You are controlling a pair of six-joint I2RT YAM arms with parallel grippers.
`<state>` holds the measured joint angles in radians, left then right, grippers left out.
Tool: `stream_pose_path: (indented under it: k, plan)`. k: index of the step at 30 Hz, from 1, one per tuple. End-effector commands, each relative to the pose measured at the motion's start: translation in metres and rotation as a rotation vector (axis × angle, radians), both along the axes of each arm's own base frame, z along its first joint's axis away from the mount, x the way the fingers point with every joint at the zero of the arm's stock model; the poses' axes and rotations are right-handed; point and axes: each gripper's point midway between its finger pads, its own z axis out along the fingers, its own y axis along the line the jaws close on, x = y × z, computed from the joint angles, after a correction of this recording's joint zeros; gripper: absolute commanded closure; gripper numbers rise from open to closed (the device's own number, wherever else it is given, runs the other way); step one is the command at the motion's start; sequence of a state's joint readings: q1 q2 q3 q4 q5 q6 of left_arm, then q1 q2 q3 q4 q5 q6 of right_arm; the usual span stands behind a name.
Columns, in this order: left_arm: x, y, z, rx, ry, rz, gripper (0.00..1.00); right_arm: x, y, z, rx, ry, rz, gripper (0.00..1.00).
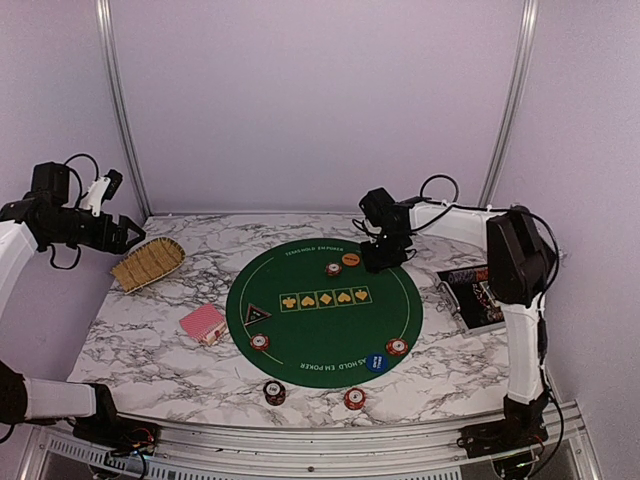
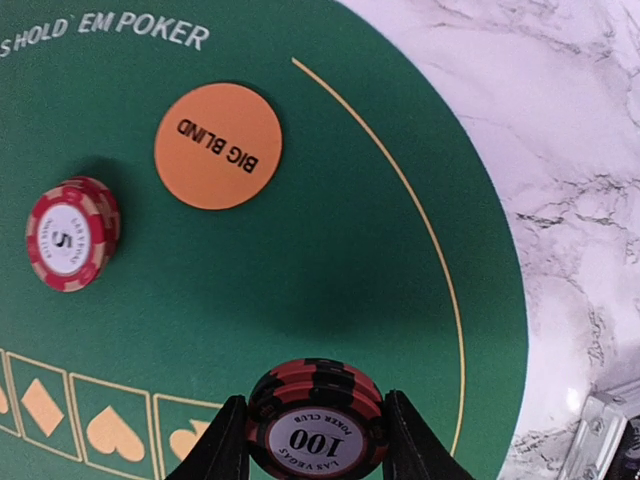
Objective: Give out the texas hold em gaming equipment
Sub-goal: Place the poker chips pile in the big blind area, then pick up the pile of poker chips from the pile of poker chips.
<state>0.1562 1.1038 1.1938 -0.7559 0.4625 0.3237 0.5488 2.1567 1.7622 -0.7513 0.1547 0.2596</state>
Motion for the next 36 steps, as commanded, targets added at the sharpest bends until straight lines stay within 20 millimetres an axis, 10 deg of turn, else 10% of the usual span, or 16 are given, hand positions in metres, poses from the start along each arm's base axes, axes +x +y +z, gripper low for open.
stream_pose_path:
  k: [1, 25, 36]
  plan:
    - [-0.003, 0.001, 0.001, 0.008, 0.016, -0.004, 0.01, 0.025, 0.008, -0.006, 0.035, -0.033, 0.011, 0.75]
    - [-0.007, 0.004, 0.002, 0.037, 0.005, -0.003, 0.01, 0.046, 0.011, -0.041, 0.045, 0.004, 0.012, 0.71]
    - [-0.010, 0.001, 0.002, 0.029, 0.002, -0.013, 0.01, 0.053, 0.007, 0.004, 0.047, -0.074, -0.003, 0.20]
